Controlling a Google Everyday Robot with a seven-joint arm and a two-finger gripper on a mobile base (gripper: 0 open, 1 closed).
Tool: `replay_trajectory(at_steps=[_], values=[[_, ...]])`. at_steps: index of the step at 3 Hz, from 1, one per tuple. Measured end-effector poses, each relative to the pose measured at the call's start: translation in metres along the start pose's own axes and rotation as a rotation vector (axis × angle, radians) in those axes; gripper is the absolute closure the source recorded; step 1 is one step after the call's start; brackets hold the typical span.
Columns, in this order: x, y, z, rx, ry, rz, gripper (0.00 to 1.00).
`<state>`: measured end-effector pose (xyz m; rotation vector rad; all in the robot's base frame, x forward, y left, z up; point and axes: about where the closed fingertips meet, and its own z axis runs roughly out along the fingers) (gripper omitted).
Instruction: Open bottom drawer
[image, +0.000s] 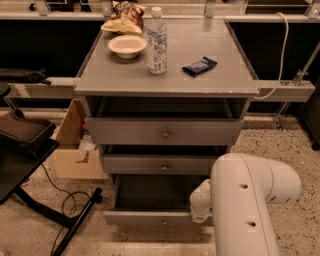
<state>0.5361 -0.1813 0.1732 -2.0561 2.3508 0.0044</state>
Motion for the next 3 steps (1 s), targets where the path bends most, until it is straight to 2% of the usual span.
replay_trajectory(at_steps=[1, 2, 3], values=[[-0.0004, -0.0024, 0.0000, 0.000, 0.000, 0.000, 1.00], [-0.0004, -0.0026, 0.0001, 0.000, 0.000, 0.000, 0.85], [-0.0004, -0.0026, 0.0001, 0.000, 0.000, 0.000, 0.62]])
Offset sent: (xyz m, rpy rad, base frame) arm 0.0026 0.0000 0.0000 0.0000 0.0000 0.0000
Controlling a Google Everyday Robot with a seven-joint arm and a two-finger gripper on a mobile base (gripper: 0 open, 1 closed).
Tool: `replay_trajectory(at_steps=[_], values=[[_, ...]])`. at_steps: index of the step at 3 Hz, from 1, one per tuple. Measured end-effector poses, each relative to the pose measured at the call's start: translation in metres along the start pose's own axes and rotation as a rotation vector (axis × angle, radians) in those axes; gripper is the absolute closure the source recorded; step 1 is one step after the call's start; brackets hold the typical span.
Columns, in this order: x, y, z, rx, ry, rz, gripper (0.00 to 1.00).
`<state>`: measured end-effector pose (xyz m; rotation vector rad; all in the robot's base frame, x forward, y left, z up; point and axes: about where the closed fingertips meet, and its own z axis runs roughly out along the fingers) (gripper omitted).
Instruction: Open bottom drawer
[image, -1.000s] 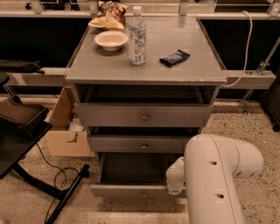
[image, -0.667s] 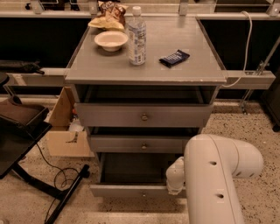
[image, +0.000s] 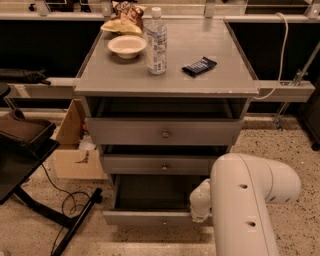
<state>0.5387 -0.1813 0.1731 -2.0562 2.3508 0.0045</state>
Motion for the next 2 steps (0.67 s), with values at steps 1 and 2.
replay_trajectory(at_steps=[1, 2], values=[[0.0000, 0.0000, 0.0000, 0.000, 0.000, 0.000, 0.29], [0.0000, 0.0001, 0.0000, 0.000, 0.000, 0.000, 0.08]])
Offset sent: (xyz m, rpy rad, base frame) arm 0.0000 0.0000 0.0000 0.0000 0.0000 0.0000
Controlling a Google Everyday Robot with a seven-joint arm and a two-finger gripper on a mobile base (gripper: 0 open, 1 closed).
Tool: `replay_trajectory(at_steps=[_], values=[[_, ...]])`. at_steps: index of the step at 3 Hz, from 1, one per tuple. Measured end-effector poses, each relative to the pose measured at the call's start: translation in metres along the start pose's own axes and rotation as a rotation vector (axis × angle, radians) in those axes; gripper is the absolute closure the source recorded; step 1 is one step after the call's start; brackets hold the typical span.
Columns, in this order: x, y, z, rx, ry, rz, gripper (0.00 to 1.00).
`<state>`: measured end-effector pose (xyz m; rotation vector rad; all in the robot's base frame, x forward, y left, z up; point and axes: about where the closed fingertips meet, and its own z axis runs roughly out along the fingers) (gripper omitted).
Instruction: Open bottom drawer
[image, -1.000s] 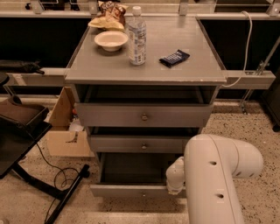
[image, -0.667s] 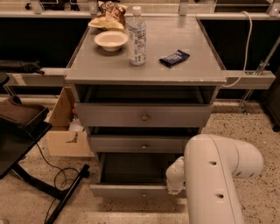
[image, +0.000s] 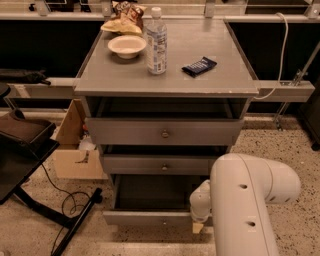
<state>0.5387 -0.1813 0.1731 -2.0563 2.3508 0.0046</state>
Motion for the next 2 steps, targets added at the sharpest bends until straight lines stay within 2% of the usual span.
replay_trajectory(at_steps=[1, 2], values=[[0.000, 0.000, 0.000, -0.003, 0.000, 0.000, 0.00], [-0.007, -0.012, 0.004, -0.052, -0.010, 0.003, 0.00]])
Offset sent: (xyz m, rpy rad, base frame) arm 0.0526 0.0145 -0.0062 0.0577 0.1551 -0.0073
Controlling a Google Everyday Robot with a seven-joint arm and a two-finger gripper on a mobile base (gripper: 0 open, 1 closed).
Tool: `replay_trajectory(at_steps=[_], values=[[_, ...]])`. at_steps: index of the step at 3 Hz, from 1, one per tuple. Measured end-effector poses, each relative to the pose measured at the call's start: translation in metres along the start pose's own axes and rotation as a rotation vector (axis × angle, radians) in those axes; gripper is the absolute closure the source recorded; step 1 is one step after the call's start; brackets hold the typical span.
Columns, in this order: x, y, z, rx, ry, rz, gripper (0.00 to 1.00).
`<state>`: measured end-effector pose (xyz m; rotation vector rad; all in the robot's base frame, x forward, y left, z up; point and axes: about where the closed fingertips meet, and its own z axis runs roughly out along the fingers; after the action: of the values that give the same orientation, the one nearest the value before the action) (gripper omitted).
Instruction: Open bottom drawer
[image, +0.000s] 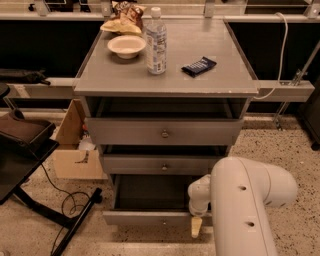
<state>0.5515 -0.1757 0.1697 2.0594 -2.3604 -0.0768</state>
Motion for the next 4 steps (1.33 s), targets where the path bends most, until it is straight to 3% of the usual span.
replay_trajectory(at_steps=[1, 2, 3, 4], values=[[-0.011, -0.015, 0.028, -0.143, -0.044, 0.011, 0.00], [-0.011, -0.007, 0.029, -0.127, -0.042, 0.014, 0.00], [-0.009, 0.046, 0.039, -0.193, -0.037, 0.034, 0.16], [-0.010, 0.039, 0.037, -0.196, -0.036, 0.034, 0.40]])
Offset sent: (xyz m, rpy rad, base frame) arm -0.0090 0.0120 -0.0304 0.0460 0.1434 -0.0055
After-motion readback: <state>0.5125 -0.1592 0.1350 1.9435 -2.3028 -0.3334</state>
